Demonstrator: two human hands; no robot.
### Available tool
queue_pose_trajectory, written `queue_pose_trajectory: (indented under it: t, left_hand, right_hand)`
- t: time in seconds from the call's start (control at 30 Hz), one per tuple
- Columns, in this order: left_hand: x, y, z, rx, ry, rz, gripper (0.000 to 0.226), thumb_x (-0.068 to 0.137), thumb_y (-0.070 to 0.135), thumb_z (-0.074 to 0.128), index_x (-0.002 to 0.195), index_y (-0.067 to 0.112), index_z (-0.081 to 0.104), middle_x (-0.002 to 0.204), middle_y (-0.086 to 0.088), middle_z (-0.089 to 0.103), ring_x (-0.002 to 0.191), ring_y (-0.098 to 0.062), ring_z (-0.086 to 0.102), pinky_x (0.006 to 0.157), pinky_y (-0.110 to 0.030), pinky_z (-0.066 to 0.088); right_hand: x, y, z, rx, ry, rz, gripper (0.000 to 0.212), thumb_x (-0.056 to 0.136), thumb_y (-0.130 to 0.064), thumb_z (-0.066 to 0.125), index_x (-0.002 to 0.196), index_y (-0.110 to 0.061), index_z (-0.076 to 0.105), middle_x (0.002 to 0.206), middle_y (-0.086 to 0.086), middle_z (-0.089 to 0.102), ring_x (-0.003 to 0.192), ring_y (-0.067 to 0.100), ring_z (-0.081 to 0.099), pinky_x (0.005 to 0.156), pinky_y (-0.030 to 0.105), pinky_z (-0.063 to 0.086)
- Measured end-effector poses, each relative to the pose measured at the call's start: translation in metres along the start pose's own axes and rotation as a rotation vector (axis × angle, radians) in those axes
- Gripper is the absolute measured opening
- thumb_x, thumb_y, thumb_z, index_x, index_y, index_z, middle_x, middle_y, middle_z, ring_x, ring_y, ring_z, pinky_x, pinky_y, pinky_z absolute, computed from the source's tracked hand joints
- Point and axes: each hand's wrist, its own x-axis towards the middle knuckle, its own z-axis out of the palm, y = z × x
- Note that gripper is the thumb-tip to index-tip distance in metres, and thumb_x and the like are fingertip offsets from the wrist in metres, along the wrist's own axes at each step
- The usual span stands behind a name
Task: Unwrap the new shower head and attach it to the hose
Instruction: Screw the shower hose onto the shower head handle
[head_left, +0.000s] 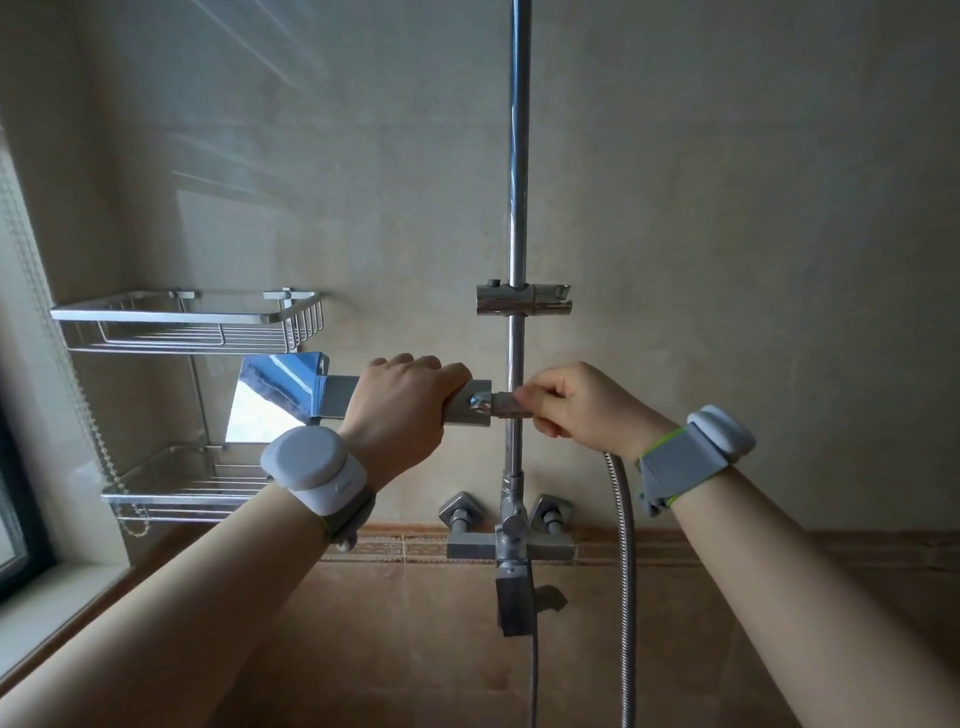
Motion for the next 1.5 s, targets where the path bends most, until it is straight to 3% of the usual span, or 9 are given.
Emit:
queue_pose_trajectory:
  t: [0.1,0.23,0.37,0.53,0.73,1.13,1.3,1.4,1.5]
  left_hand:
    - [0.003,0.005,0.0,-0.001,0.014,0.02,0.032,0.077,0.007,0.047,0.105,0.021,0.058,0.089,-0.007,0.065,0.085,-0.033,0.057,0.069,-0.032,0.033]
    - [0.006,0.009,0.0,0.004,0.04,0.042,0.03,0.077,0.007,0.049,0.101,0.02,0.059,0.087,-0.007,0.066,0.083,-0.034,0.057,0.068,-0.032,0.033]
    - [0.006,0.012,0.0,0.012,0.027,0.048,0.032,0.077,0.006,0.048,0.103,0.021,0.059,0.088,-0.006,0.065,0.084,-0.033,0.057,0.068,-0.032,0.032]
    - [0.005,0.012,0.001,-0.016,0.026,0.034,0.029,0.081,0.009,0.048,0.104,0.02,0.059,0.088,-0.007,0.066,0.082,-0.032,0.057,0.066,-0.03,0.029]
    - [0.005,0.011,0.0,-0.002,0.022,0.033,0.03,0.077,0.006,0.047,0.101,0.02,0.059,0.086,-0.007,0.066,0.082,-0.034,0.057,0.067,-0.032,0.034]
    - [0.004,0.01,-0.006,-0.009,0.033,0.037,0.032,0.076,0.006,0.048,0.102,0.021,0.06,0.086,-0.007,0.066,0.083,-0.033,0.057,0.066,-0.031,0.031]
    - [0.002,0.009,-0.005,-0.025,0.028,0.025,0.029,0.079,0.008,0.047,0.102,0.021,0.059,0.086,-0.007,0.066,0.083,-0.034,0.057,0.066,-0.03,0.03]
    - [0.002,0.01,-0.005,-0.034,0.024,0.025,0.03,0.077,0.007,0.048,0.102,0.02,0.059,0.085,-0.007,0.065,0.082,-0.035,0.057,0.065,-0.03,0.03]
    - [0.002,0.01,-0.006,-0.02,0.033,0.037,0.032,0.074,0.006,0.049,0.1,0.02,0.06,0.084,-0.007,0.066,0.081,-0.035,0.058,0.067,-0.033,0.037]
  right_hand:
    - [-0.004,0.0,-0.002,0.102,0.002,0.008,0.017,0.09,-0.023,0.051,0.093,-0.007,0.055,0.054,-0.003,0.05,0.036,-0.001,0.041,0.042,0.012,0.032]
    - [-0.007,0.002,-0.005,0.154,0.007,0.015,0.006,0.087,-0.012,0.055,0.087,-0.006,0.052,0.056,0.0,0.051,0.034,-0.002,0.041,0.037,0.007,0.03]
    - [-0.008,0.003,-0.005,0.077,0.026,0.04,0.039,0.094,-0.023,0.042,0.075,0.008,0.056,0.052,0.003,0.048,0.03,0.002,0.037,0.037,0.008,0.029]
    - [-0.012,0.002,-0.008,0.144,-0.028,0.052,0.008,0.089,-0.023,0.052,0.081,-0.021,0.051,0.057,-0.003,0.05,0.04,0.002,0.039,0.039,0.011,0.03]
    - [-0.011,0.0,-0.007,0.068,0.016,0.036,0.019,0.092,-0.016,0.047,0.091,-0.002,0.06,0.052,-0.001,0.047,0.032,0.0,0.039,0.038,0.007,0.03]
    - [-0.01,-0.003,-0.009,0.059,0.007,-0.005,0.009,0.088,-0.014,0.053,0.088,-0.009,0.06,0.055,-0.001,0.051,0.035,-0.001,0.043,0.04,0.006,0.032]
    - [-0.011,-0.004,-0.009,0.051,0.012,-0.052,0.007,0.082,-0.013,0.062,0.087,-0.014,0.058,0.068,-0.006,0.055,0.054,-0.004,0.054,0.054,0.008,0.04]
    - [-0.008,0.001,-0.006,0.006,0.055,-0.053,0.027,0.075,-0.01,0.068,0.074,-0.028,0.049,0.078,-0.006,0.057,0.083,0.017,0.057,0.08,0.033,0.046]
    - [-0.009,0.0,-0.007,-0.018,0.06,-0.051,0.005,0.081,-0.014,0.063,0.08,-0.018,0.06,0.078,-0.003,0.06,0.082,0.018,0.06,0.08,0.031,0.047]
